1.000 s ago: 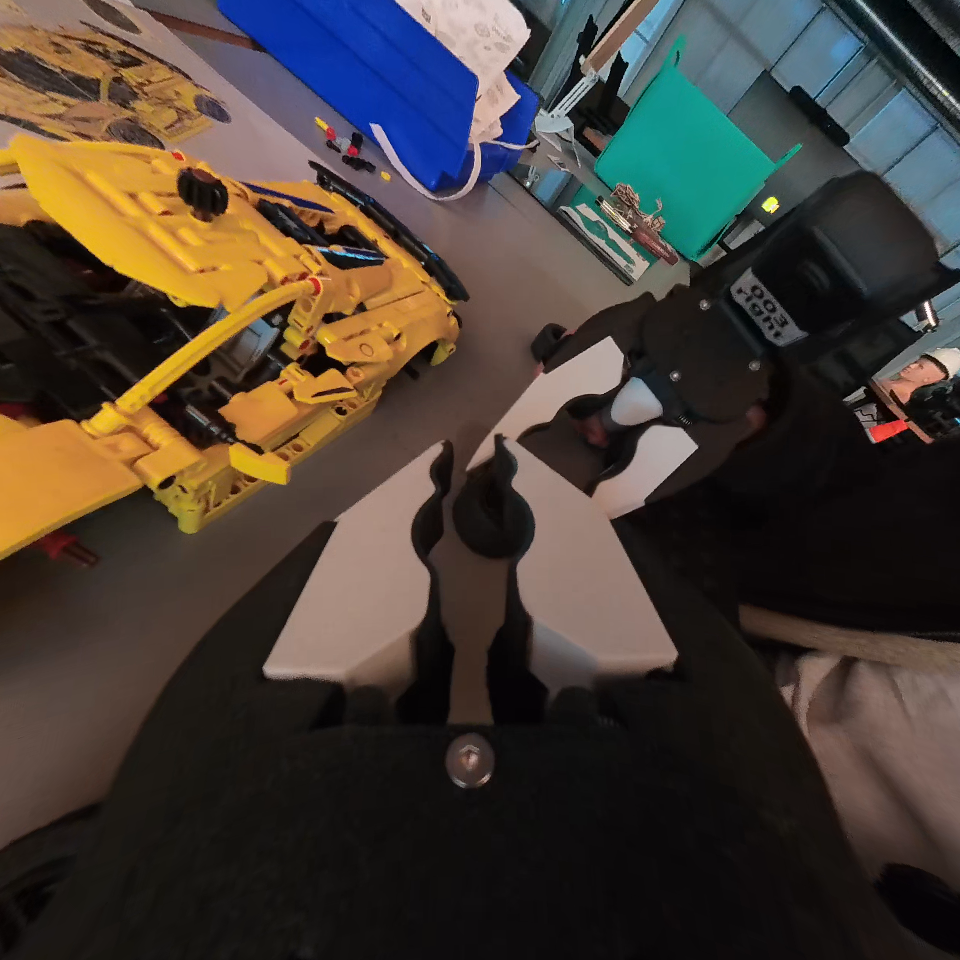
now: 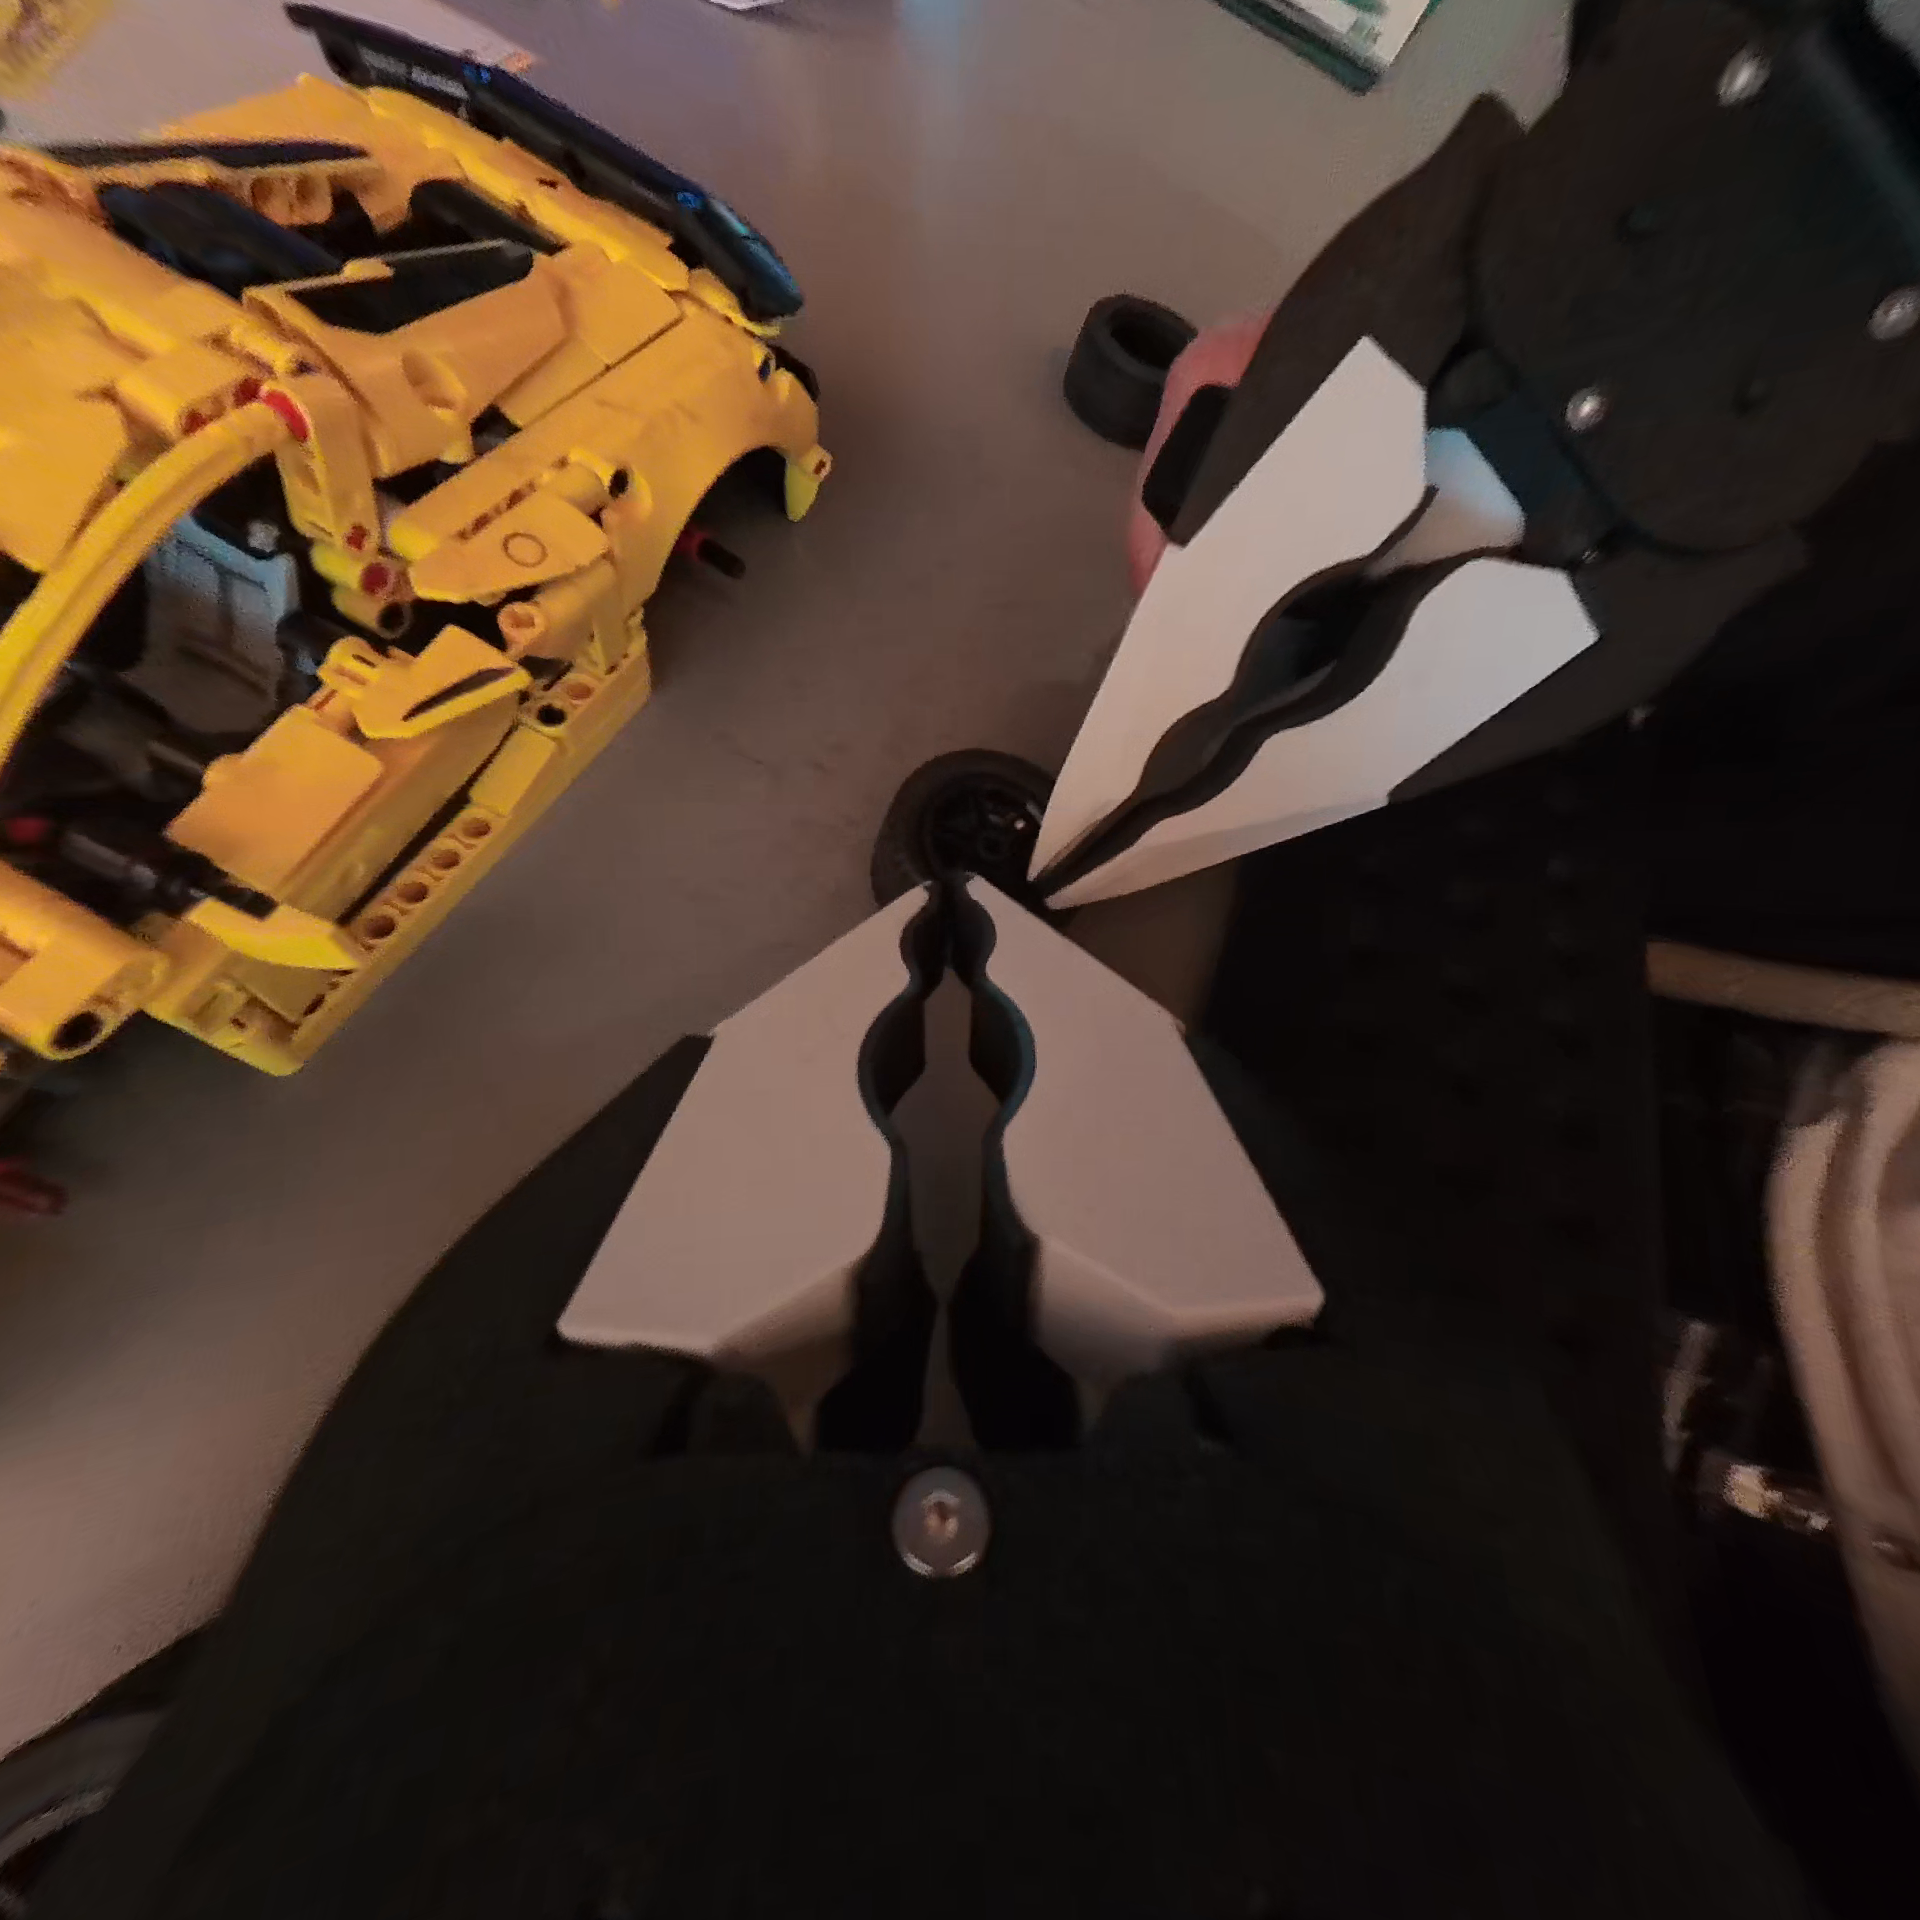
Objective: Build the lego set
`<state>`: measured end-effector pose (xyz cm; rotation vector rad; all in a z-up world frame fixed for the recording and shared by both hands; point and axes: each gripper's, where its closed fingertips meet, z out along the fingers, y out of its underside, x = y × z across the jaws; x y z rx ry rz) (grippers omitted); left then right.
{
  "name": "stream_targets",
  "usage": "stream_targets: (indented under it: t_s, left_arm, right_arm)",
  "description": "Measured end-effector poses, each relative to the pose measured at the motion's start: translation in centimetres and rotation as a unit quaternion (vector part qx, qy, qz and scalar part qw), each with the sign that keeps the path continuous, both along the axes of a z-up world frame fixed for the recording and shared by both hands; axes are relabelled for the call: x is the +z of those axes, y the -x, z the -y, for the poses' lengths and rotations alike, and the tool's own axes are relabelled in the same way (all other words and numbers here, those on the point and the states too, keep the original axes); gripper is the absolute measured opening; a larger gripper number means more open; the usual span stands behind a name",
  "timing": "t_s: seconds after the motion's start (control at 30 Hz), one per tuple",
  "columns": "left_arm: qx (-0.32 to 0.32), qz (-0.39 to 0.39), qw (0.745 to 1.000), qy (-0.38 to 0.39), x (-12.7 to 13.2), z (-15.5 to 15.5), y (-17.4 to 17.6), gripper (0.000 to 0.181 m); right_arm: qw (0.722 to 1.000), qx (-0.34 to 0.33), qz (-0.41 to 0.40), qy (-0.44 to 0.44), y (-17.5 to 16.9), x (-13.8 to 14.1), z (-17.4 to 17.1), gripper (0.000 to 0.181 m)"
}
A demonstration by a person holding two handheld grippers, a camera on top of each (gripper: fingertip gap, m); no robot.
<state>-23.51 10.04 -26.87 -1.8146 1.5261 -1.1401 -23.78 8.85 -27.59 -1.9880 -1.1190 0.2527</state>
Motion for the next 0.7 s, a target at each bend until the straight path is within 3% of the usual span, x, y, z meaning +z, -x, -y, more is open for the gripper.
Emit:
stream_targets:
  t_s: [0.33, 0.53, 0.6, 0.7]
  left_arm:
    - [-0.011, -0.001, 1.000, 0.015, 0.0, 0.3, 0.2, 0.000]
    - [0.000, 0.006, 1.000, 0.023, 0.2, -0.2, 0.5, 0.000]
    - [0.023, -0.014, 0.999, 0.021, -0.4, -1.2, 1.2, 0.000]
    - [-0.003, -0.033, 0.999, 0.003, -1.0, -0.5, 1.3, 0.000]
  right_arm:
    - [1.000, 0.002, -0.017, 0.014, 0.1, 0.1, 0.0, 0.000]
    - [0.997, -0.004, -0.020, 0.075, 0.8, -0.3, 0.0, 0.001]
    - [0.997, -0.005, -0.003, 0.072, 0.8, -0.3, 0.0, 0.001]
    - [0.996, -0.008, -0.032, 0.080, 0.7, -0.2, -0.1, 0.002]
